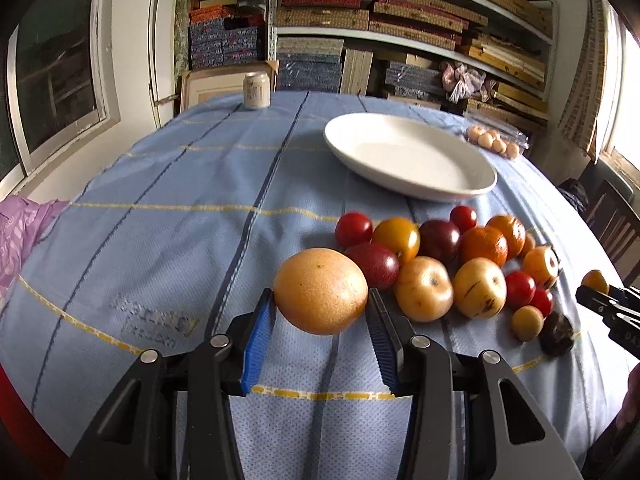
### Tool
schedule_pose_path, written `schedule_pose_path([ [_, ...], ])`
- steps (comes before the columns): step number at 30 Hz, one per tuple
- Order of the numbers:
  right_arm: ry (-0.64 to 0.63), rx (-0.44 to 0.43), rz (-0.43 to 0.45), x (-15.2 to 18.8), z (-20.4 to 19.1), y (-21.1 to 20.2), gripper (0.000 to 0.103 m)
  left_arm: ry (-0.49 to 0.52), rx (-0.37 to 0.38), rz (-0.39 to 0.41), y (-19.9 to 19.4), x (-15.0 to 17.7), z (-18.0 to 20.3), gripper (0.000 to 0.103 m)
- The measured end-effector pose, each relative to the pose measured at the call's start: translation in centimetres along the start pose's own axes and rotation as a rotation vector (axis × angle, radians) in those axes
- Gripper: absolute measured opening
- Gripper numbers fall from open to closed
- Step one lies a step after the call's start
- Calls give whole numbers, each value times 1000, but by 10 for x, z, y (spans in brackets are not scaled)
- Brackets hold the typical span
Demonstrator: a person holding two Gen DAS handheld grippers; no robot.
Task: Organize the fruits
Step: 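Carry both fruits over the white plate and open both tools to release them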
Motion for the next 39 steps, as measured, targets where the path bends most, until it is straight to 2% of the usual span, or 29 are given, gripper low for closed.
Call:
schedule_pose_path([
  [4, -13, -30, 4, -23, -2, -3, 37, 14, 20, 20, -7, -25, 6, 46],
  [9, -48, -65, 32, -85, -6, 2, 37, 34, 36, 37, 2, -73, 15, 46],
  [13, -64, -94, 33, -142, 7, 32, 37, 41, 54, 6, 42, -125, 30, 46],
  [17, -52, -96, -3, -199, 27, 91, 37, 66, 44, -6, 94, -168, 49, 46],
  [20, -61, -98, -57, -227, 32, 142, 37, 46, 62, -78, 146, -188, 57, 46],
  [23, -37, -123, -113, -243, 29, 183, 37, 77, 21, -95, 183, -199, 65, 46],
  [27, -15, -155, -166, -253, 24, 217, 38, 71, 2, -141, 213, -207, 62, 46],
  [28, -16, -158, -163, -254, 23, 220, 43, 75, -13, -150, 219, -208, 61, 47],
  [29, -12, -149, -156, -255, 23, 221, 59, 75, -27, -154, 221, -208, 59, 47],
  [30, -6, -146, -138, -257, 24, 220, 65, 72, -38, -153, 223, -209, 56, 47],
  [31, -7, -140, -125, -258, 24, 219, 67, 66, -47, -150, 223, -210, 53, 49],
  [33, -4, -134, -112, -256, 26, 214, 67, 49, -47, -151, 221, -211, 46, 58],
  [37, 6, -126, -70, -247, 34, 182, 67, 29, -34, -112, 188, -211, 38, 62],
  [39, -3, -130, -60, -235, 35, 155, 67, 32, -30, -96, 169, -206, 35, 72],
])
Point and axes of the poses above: each gripper's, at about its wrist camera, not at the fingertips, and y roughly the way its jaws point, z to its right, x to its underside, the point moved 2 cm from there along y, roughly the way its jaws point, and after that the axes turned 1 degree about -x, right-handed, at the moved point
